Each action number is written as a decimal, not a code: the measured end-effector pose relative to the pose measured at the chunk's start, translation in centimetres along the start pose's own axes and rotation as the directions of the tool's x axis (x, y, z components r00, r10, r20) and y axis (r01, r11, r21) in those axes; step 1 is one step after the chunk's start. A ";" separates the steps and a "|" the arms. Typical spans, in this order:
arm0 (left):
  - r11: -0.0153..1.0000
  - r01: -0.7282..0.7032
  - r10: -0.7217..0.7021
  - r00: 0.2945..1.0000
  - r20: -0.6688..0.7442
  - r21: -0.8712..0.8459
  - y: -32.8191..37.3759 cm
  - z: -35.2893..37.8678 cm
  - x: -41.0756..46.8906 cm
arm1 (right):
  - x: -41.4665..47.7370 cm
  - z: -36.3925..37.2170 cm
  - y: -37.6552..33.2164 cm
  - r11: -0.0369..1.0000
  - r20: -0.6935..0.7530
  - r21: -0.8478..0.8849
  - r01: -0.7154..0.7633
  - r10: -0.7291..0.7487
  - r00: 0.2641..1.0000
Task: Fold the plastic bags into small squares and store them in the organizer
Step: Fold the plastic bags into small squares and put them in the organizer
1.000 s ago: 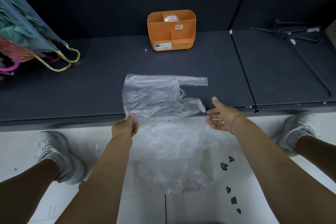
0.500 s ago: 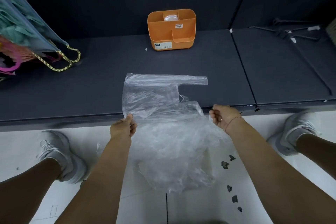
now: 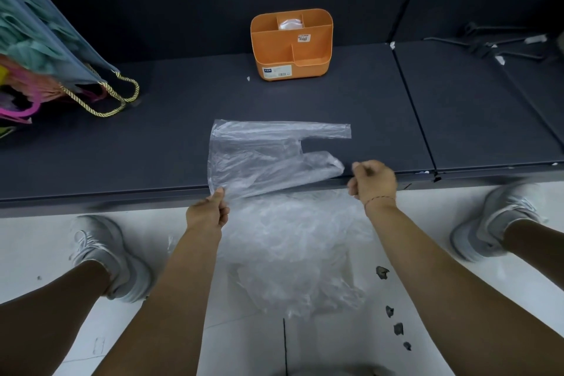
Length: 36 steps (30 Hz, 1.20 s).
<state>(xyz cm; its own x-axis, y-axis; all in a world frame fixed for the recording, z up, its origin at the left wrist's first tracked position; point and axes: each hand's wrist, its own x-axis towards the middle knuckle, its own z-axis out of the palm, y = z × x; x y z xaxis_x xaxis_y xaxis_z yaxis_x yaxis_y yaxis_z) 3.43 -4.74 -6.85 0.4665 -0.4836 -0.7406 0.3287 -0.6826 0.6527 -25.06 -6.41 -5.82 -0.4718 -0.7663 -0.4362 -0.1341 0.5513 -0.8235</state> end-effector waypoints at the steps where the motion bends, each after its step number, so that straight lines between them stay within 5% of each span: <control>1: 1.000 0.000 0.000 1.000 -0.013 -0.001 0.0 -0.1 0.1 | 0.3 -0.5 -0.1 0.994 -0.041 0.110 -0.025 0.030 0.999; 3: 1.000 -0.001 0.000 1.000 -0.026 -0.005 0.0 0.0 0.3 | 0.5 -1.5 -0.1 0.989 -0.037 0.137 -0.051 0.057 0.998; 9: 1.000 0.009 -0.009 1.000 0.000 -0.009 -0.5 0.5 0.0 | -0.7 -0.9 0.3 0.997 0.371 -0.062 0.043 -0.017 0.929; 16: 0.999 0.040 -0.040 0.999 -0.001 0.014 -1.0 0.2 -0.5 | 0.2 1.1 1.1 0.944 0.075 -0.250 0.214 -0.201 0.977; 22: 1.000 0.019 -0.018 0.997 -0.073 0.014 -0.8 -0.1 0.1 | 0.7 -0.6 0.7 0.957 -0.005 0.283 -0.067 0.071 0.997; 26: 0.999 0.037 -0.034 0.997 -0.068 0.040 -0.7 0.2 -0.1 | 0.4 -0.9 0.1 0.905 0.281 0.317 -0.282 0.194 0.940; 28: 0.979 -0.037 0.071 0.984 -0.164 0.203 -0.6 0.4 -0.3 | 0.0 -0.4 -0.2 0.902 0.385 0.293 -0.316 0.192 0.903; 31: 0.746 -0.307 0.536 0.803 -0.259 0.591 -0.5 1.3 -1.9 | -0.3 0.7 -0.4 0.940 0.382 0.227 -0.253 0.153 0.911; 33: 0.497 -0.593 0.763 0.646 0.006 0.634 0.2 2.9 -3.5 | -0.3 1.2 -0.4 0.959 0.351 0.186 -0.215 0.140 0.926; 36: 0.237 -0.822 0.692 0.517 0.505 0.517 1.2 6.6 -5.2 | -0.5 1.3 -0.3 0.972 0.334 0.165 -0.165 0.103 0.937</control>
<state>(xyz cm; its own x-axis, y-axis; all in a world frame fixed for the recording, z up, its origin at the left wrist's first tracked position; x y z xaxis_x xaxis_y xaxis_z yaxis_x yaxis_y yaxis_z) -4.03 -6.67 -3.28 0.0538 -0.9985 -0.0116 -0.7307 -0.0472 0.6810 -23.67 -6.65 -5.82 -0.1643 -0.7717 -0.6144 0.0917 0.6082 -0.7885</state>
